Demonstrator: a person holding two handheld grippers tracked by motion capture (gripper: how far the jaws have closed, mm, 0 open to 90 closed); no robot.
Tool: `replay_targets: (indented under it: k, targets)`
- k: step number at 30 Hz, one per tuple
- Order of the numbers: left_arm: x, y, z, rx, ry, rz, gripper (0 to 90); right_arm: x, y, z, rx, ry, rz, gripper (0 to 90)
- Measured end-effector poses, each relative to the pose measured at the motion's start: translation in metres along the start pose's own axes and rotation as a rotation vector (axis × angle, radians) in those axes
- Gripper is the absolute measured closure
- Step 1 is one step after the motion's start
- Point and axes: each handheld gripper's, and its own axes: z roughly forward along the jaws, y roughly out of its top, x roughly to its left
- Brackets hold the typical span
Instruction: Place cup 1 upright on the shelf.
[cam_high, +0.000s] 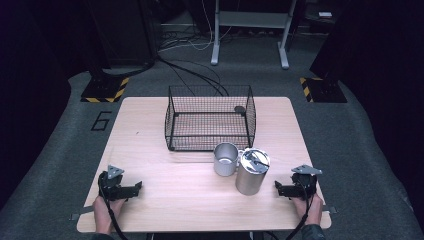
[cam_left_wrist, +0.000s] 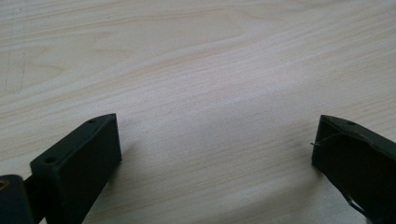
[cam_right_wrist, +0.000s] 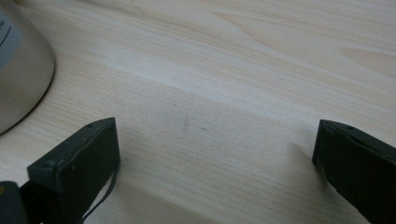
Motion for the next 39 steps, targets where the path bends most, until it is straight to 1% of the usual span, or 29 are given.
replay_targets:
  k: [2,4,7,9,11,16,20,22,23,25,27,28,29,31,32,39]
  targets:
    - [0.0,0.0,0.0,-0.004,-0.003,0.004,3.2,0.001,0.0,0.0,-0.002,-0.003,-0.014,0.3]
    - [0.0,0.0,0.0,-0.004,-0.004,0.003,3.3,0.0,0.0,-0.001,-0.004,-0.004,-0.017,1.3]
    - [0.0,0.0,0.0,-0.003,-0.003,0.004,3.3,0.0,0.001,-0.001,-0.006,0.005,-0.011,1.4]
    - [0.0,0.0,0.0,-0.003,-0.003,0.002,3.3,-0.001,0.001,-0.002,-0.003,0.015,0.003,0.3]
    - [0.0,0.0,0.0,-0.002,-0.001,0.003,3.3,-0.002,0.0,-0.004,-0.007,0.032,0.032,0.2]
    - [-0.001,0.0,0.0,-0.003,-0.002,0.001,3.3,-0.003,0.002,-0.013,-0.026,0.049,0.048,0.0]
    - [-0.002,0.0,-0.001,-0.001,0.004,0.002,3.0,0.0,0.009,-0.023,-0.039,0.06,0.056,0.0]
    - [-0.002,0.0,-0.001,0.0,0.007,0.004,3.0,0.003,0.013,-0.028,-0.047,0.062,0.04,0.0]
    - [-0.002,0.0,-0.002,0.007,0.007,0.008,3.1,0.004,0.014,-0.029,-0.047,0.063,0.042,0.0]
    - [-0.002,0.0,-0.001,0.002,0.006,0.01,3.1,0.006,0.017,-0.033,-0.054,0.073,0.035,0.0]
    - [-0.002,0.0,-0.001,0.004,0.002,0.009,3.1,0.009,0.02,-0.038,-0.068,0.094,0.03,0.0]
    - [-0.003,0.0,-0.001,-0.003,0.003,0.001,3.1,0.009,0.021,-0.04,-0.073,0.101,0.02,0.0]
    - [-0.002,0.0,-0.001,0.007,0.0,0.015,3.1,0.011,0.023,-0.042,-0.08,0.108,0.012,0.0]
    - [-0.002,0.0,-0.001,0.007,-0.002,0.013,3.1,0.015,0.026,-0.048,-0.085,0.122,0.003,0.0]
    - [-0.002,0.0,-0.001,0.007,-0.003,0.013,3.1,0.017,0.029,-0.052,-0.083,0.13,-0.01,0.0]
    - [-0.002,0.0,-0.001,0.006,-0.005,0.008,3.1,0.028,0.041,-0.067,-0.101,0.165,-0.051,0.0]
